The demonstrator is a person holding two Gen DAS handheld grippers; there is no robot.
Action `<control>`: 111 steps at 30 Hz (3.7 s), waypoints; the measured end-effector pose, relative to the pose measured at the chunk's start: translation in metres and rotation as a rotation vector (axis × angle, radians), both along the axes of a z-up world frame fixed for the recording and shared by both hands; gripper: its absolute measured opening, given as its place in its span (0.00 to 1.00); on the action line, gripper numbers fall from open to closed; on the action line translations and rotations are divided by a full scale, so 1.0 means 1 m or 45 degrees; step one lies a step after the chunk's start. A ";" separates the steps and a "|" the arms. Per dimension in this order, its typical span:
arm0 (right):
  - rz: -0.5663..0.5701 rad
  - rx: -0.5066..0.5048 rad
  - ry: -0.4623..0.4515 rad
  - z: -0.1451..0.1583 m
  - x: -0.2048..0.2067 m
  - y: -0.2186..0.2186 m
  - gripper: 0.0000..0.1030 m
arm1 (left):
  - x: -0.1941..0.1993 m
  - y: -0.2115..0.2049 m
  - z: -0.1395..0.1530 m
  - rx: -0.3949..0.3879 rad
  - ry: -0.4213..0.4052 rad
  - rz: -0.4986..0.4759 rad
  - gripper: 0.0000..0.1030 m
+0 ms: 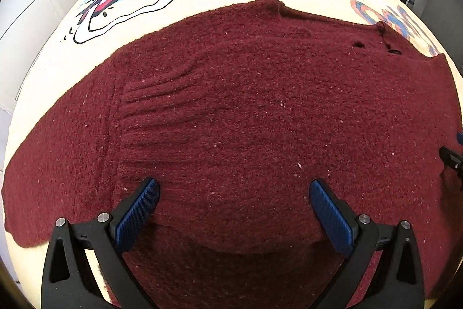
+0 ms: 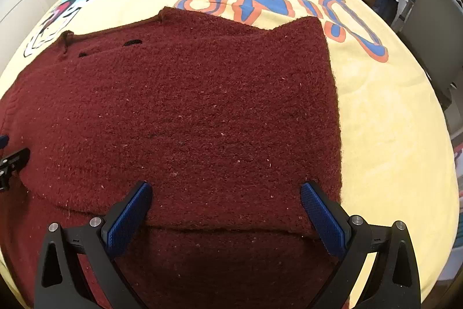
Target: Fold small clothes
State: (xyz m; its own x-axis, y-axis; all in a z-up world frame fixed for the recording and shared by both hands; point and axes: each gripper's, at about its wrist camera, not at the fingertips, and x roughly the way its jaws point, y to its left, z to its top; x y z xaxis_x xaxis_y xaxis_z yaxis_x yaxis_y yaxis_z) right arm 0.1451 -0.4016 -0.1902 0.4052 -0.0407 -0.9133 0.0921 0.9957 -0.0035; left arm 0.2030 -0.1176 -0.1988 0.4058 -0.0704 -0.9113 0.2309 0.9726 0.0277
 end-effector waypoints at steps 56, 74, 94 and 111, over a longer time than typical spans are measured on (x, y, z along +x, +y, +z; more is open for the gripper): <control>0.099 -0.040 0.000 0.072 -0.052 0.045 0.99 | -0.020 0.388 0.063 -0.204 0.084 0.964 0.11; 0.015 -0.002 -0.080 0.098 -0.045 0.008 0.99 | -0.013 0.109 0.172 -0.290 -0.115 0.205 0.10; -0.058 0.014 -0.004 0.076 -0.057 -0.023 0.99 | -0.005 -0.100 0.061 -0.139 0.064 -0.215 0.12; -0.091 0.035 -0.018 0.078 -0.059 -0.026 0.99 | -0.005 -0.066 0.065 -0.129 0.149 -0.172 0.98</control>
State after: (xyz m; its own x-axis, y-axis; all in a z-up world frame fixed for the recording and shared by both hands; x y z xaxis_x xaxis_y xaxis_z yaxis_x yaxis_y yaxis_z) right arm 0.0858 -0.4279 -0.1123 0.4148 -0.0449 -0.9088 0.1627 0.9864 0.0255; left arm 0.1975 -0.1841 -0.1340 0.2783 -0.2109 -0.9371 0.3550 0.9291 -0.1036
